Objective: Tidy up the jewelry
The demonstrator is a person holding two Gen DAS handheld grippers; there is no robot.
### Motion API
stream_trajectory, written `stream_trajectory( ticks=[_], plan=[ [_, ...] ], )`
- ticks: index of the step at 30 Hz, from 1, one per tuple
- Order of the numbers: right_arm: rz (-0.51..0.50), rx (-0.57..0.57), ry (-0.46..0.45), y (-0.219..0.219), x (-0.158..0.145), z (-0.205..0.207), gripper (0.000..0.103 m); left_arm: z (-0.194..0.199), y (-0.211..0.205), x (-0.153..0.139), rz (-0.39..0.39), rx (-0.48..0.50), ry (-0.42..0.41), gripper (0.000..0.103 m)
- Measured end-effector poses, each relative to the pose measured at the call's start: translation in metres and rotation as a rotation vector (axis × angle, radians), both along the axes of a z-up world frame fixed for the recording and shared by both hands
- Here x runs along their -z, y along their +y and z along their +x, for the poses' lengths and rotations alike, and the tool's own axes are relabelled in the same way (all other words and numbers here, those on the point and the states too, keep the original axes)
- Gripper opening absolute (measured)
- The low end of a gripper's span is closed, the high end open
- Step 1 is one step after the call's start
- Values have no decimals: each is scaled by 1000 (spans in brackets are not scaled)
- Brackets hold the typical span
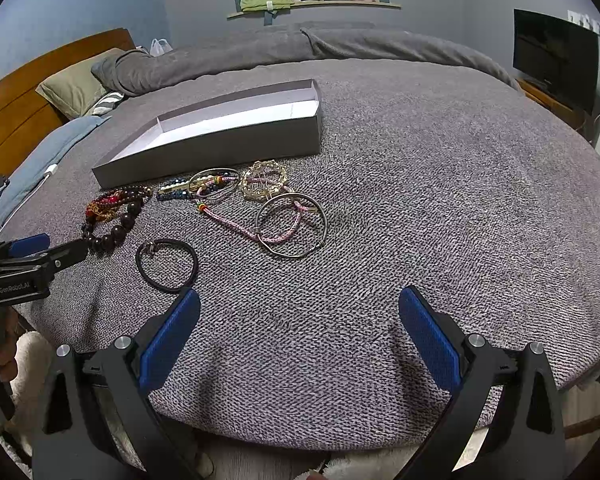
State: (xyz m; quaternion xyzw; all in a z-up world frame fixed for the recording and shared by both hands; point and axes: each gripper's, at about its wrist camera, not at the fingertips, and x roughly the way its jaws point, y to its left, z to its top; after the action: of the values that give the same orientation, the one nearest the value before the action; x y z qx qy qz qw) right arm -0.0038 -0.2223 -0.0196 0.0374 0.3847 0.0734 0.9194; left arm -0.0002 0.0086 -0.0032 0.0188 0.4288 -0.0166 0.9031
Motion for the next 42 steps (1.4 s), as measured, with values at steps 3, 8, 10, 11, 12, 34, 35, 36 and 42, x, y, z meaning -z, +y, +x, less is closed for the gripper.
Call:
stream_trajectory(
  ticks=[3, 8, 10, 11, 12, 34, 35, 36, 42],
  plan=[
    [1, 0, 1, 0, 0, -1, 98, 0, 0, 0, -1, -1, -1, 99],
    [-6, 4, 5, 1, 2, 0, 98, 1, 0, 1, 0, 0, 1, 99],
    [-20, 12, -1, 1, 1, -1, 98, 1, -1, 1, 1, 1, 2, 99],
    [-28, 13, -10, 2, 1, -1, 98, 1, -1, 1, 1, 1, 1, 99],
    [-34, 12, -20, 3, 0, -3, 98, 1, -1, 1, 1, 1, 0, 99],
    [-43, -119, -82, 12, -19, 16, 98, 4, 5, -1, -61, 97, -28, 97],
    [-44, -121, -82, 12, -19, 18, 98, 5, 7, -2, -69, 96, -34, 97],
    [-42, -123, -79, 12, -19, 22, 98, 6, 10, -3, -87, 101, -39, 97],
    [-38, -92, -36, 6, -10, 40, 84, 11, 18, -5, -70, 117, -49, 97]
  ],
)
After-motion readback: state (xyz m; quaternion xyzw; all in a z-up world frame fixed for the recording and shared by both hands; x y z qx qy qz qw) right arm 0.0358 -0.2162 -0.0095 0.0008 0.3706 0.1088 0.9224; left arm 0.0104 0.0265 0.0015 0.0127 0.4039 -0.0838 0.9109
